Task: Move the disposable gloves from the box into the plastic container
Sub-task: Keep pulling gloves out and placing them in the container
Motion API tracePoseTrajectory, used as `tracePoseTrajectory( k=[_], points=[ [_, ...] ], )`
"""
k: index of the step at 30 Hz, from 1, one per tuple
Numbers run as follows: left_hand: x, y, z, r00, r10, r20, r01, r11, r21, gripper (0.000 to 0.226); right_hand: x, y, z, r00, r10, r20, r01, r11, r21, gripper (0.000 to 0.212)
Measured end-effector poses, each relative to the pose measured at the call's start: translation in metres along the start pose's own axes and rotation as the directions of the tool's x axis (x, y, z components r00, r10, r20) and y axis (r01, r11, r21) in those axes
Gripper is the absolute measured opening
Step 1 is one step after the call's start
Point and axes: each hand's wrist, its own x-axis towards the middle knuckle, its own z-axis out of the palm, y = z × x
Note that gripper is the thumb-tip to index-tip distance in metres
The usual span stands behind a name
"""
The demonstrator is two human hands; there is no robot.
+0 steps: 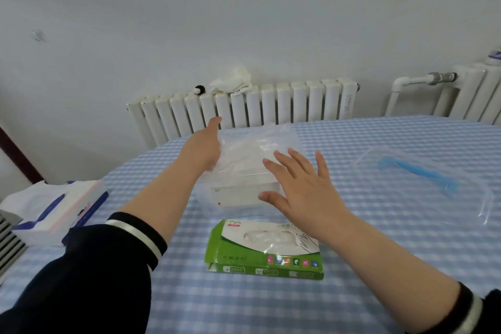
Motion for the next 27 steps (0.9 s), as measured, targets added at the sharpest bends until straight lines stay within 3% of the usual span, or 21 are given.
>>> tracePoseTrajectory(
  k=[2,5,8,10,11,13,15,16,19,21,24,27],
  points=[
    [0.002,0.001,0.004,1.0,0.02,0.008,-0.02,0.991,0.131,0.085,0.001,0.0,0.003,0.999,0.009,-0.051,-0.008,1.0,0.02,0.093],
    [0.002,0.003,0.006,0.997,0.073,-0.022,-0.064,0.96,0.272,0.069,0.001,0.002,0.008,0.96,-0.051,-0.275,0.066,0.997,0.048,0.074],
    [-0.001,0.004,0.003,0.953,0.226,-0.2,-0.113,0.882,0.458,0.052,0.002,0.005,0.002,0.853,-0.118,-0.508,0.192,0.977,0.097,0.048],
    [-0.007,0.01,-0.004,0.908,0.328,-0.262,-0.164,0.853,0.496,0.038,0.001,0.002,-0.009,0.822,-0.115,-0.558,0.247,0.955,0.166,0.034],
    [-0.009,0.015,-0.008,0.923,0.33,-0.197,-0.212,0.866,0.454,0.031,0.0,0.0,-0.015,0.833,-0.099,-0.544,0.249,0.946,0.208,0.03],
    [-0.01,0.024,-0.018,0.959,0.247,0.137,-0.277,0.919,0.282,0.033,-0.003,-0.004,-0.028,0.895,-0.057,-0.443,0.211,0.928,0.306,0.029],
    [-0.008,0.03,-0.02,0.869,0.138,0.476,-0.255,0.948,0.191,0.053,-0.007,-0.008,-0.037,0.957,-0.047,-0.287,0.16,0.91,0.383,0.023],
    [-0.005,0.031,-0.018,0.817,0.098,0.569,-0.244,0.951,0.188,0.061,-0.009,-0.009,-0.041,0.97,-0.07,-0.232,0.157,0.91,0.385,0.02],
    [0.009,0.033,0.0,0.73,0.021,0.683,-0.218,0.954,0.205,0.076,-0.015,-0.019,-0.047,0.972,-0.167,-0.165,0.213,0.922,0.323,0.02],
    [0.014,0.037,0.012,0.718,-0.024,0.696,-0.228,0.936,0.268,0.075,-0.016,-0.023,-0.049,0.976,-0.194,-0.095,0.214,0.93,0.299,0.022],
    [0.02,0.041,0.023,0.708,-0.076,0.702,-0.234,0.913,0.335,0.07,-0.014,-0.019,-0.046,0.973,-0.156,0.169,0.117,0.968,0.22,0.025],
    [0.02,0.04,0.018,0.732,-0.004,0.681,-0.235,0.937,0.258,0.071,-0.015,-0.011,-0.036,0.912,-0.121,0.392,0.066,0.986,0.151,0.035]
  ],
)
